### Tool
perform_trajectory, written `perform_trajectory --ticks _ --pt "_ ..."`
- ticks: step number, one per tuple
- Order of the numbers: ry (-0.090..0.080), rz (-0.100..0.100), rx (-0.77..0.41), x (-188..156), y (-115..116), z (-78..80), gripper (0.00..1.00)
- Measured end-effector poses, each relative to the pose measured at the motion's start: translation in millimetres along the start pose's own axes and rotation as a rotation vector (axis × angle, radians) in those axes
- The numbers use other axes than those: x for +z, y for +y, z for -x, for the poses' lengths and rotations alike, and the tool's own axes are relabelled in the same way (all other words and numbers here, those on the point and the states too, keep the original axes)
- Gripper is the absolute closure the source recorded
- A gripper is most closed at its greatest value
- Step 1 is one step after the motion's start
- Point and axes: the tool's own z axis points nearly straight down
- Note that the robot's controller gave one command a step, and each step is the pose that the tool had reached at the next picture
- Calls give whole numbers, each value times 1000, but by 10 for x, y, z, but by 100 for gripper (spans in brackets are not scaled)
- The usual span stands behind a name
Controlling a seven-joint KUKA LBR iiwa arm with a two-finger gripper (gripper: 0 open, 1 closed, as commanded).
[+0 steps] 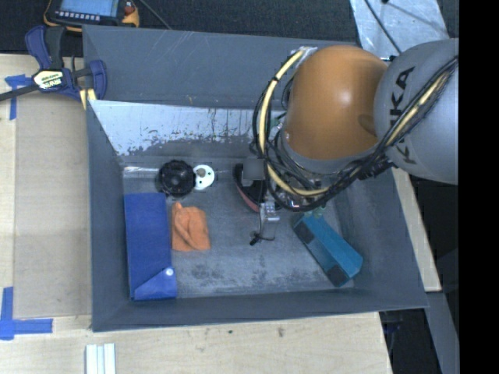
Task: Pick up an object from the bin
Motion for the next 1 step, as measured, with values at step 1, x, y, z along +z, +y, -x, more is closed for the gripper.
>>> perform_trajectory --ticks 1 --pt "-9 1 2 -48 -5 16 0"
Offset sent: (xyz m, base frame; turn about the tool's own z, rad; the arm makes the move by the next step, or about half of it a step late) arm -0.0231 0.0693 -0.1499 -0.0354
